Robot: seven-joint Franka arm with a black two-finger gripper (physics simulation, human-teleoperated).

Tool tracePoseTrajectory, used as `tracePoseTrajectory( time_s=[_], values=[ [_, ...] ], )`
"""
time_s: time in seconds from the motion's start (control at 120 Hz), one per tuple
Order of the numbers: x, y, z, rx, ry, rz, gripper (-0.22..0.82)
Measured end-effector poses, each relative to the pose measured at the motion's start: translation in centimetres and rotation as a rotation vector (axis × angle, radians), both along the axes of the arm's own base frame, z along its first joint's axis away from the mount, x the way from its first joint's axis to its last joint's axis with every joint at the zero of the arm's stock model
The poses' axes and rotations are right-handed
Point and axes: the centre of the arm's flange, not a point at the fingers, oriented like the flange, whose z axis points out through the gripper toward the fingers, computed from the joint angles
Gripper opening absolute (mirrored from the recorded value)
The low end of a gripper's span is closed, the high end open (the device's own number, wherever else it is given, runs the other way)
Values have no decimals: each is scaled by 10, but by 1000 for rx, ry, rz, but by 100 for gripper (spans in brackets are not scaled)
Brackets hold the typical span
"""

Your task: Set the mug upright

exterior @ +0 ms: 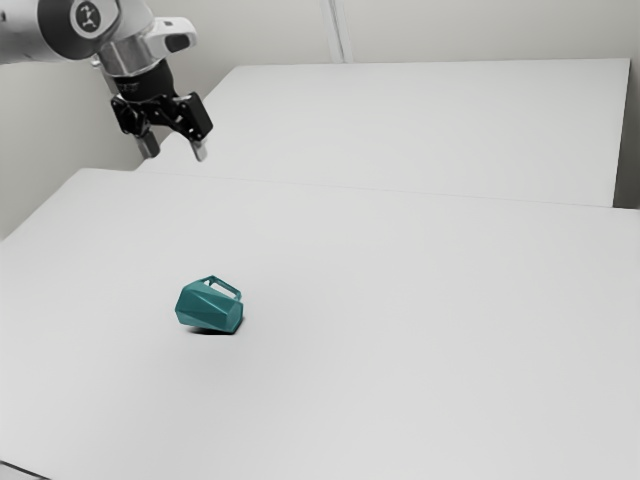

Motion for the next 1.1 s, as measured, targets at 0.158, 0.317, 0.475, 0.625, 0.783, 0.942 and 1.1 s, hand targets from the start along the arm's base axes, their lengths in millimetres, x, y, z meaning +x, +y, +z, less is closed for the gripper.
tracePoseTrajectory(
  time_s=[0.158,0.317,0.475,0.625,0.783,0.942,1.1],
  values=[
    [-3,-8,4,1,-7,-18,60],
    [-12,23,6,-1,-8,32,60],
    [-28,77,0,-23,0,110,60],
    [-50,124,-31,-103,-8,166,60],
    [-66,155,-60,-171,-48,190,60],
    [-80,179,-98,-260,-86,210,60],
    [-90,183,-130,-323,-117,206,60]
  ],
)
